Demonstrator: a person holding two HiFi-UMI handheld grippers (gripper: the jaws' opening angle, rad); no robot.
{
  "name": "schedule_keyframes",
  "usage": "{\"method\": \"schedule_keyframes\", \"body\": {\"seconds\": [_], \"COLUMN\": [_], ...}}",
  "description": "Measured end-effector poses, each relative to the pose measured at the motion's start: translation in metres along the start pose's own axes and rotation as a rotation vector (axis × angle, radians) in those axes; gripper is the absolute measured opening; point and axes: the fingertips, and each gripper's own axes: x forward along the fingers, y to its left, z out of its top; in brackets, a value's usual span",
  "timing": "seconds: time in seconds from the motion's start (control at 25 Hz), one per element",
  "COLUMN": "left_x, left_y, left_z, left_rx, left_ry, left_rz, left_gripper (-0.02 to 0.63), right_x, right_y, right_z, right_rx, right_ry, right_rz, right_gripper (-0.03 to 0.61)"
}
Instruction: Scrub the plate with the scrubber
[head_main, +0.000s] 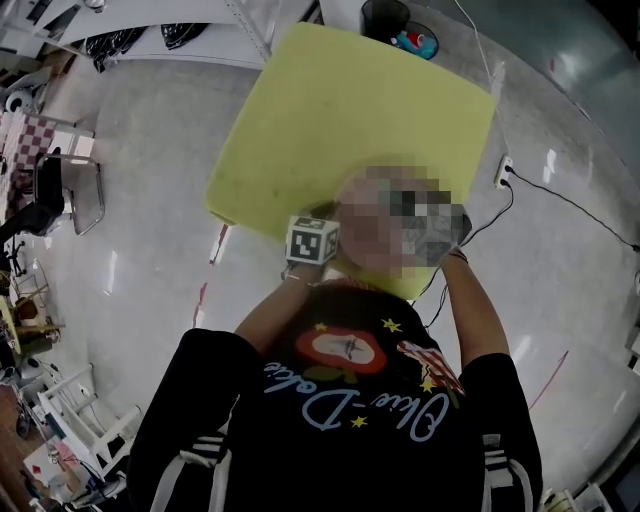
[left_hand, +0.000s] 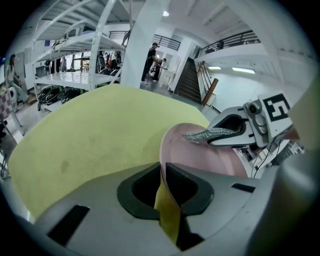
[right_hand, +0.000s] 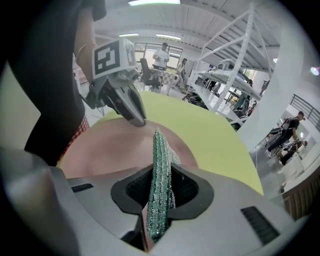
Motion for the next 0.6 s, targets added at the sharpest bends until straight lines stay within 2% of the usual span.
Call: {"method": "schedule_keyframes", "body": {"seconds": [0.2, 0.44, 0.6], "left_x": [-0.001, 0.001, -0.002], "left_y": [0.003, 0.007, 0.003], "left_z": [0.001, -0.004, -0.003], "left_rx": [0.016, 0.026, 0.033], "left_ry": [0.008, 0.008, 0.003], "left_rz": [0.008, 0.009, -0.002], "left_gripper": [0.031, 0.031, 0.032], "right_x": [0.011, 0.008, 0.001], "right_y": [0.008, 0.026, 0.040], "right_z": [-0.005, -0.017, -0.025], "right_rx": [-0.032, 0.035, 0.123], "right_ry": [0.056, 0.097, 0.117], "right_rz": [0.041, 0.111, 0.128], "right_gripper": [0.064, 0.067, 0.069]}}
